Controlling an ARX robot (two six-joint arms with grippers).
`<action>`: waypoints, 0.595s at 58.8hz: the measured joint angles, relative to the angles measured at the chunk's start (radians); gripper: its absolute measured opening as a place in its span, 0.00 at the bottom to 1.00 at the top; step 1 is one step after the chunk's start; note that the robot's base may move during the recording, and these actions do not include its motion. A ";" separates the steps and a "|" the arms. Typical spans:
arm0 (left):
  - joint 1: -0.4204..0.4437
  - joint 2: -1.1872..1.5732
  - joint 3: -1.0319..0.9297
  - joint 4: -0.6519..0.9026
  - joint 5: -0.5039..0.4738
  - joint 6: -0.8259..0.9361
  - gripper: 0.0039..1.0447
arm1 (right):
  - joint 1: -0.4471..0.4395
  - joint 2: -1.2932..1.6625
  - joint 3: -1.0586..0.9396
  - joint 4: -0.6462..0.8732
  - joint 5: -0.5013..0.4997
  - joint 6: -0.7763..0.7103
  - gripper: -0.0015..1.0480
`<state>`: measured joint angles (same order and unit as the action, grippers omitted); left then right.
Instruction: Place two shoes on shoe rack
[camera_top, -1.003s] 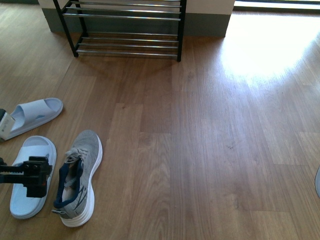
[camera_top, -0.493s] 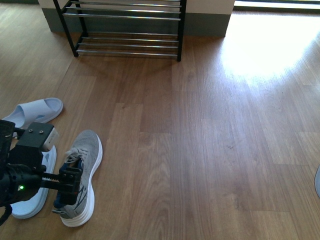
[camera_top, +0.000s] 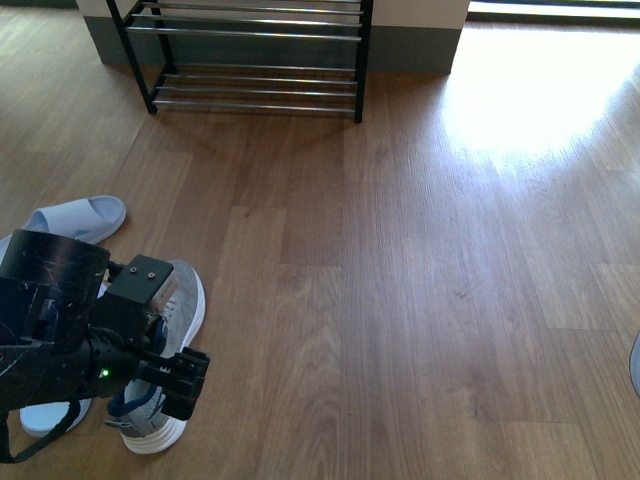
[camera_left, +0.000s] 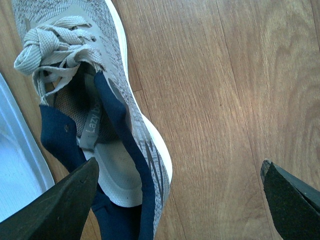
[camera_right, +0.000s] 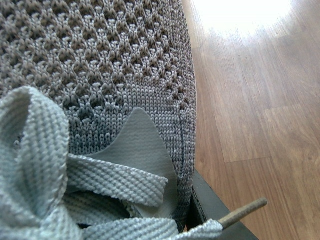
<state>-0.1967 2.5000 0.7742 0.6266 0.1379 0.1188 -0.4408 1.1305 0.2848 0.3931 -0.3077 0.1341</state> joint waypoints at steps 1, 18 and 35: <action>-0.001 0.002 0.004 -0.001 0.000 0.002 0.91 | 0.000 0.000 0.000 0.000 0.000 0.000 0.04; -0.016 0.073 0.070 -0.042 -0.009 0.036 0.91 | 0.000 0.000 0.000 0.000 0.000 0.000 0.04; -0.027 0.124 0.114 -0.064 -0.014 0.046 0.91 | 0.000 0.000 0.000 0.000 0.000 0.000 0.04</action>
<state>-0.2241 2.6240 0.8886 0.5625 0.1234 0.1646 -0.4404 1.1305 0.2848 0.3931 -0.3077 0.1341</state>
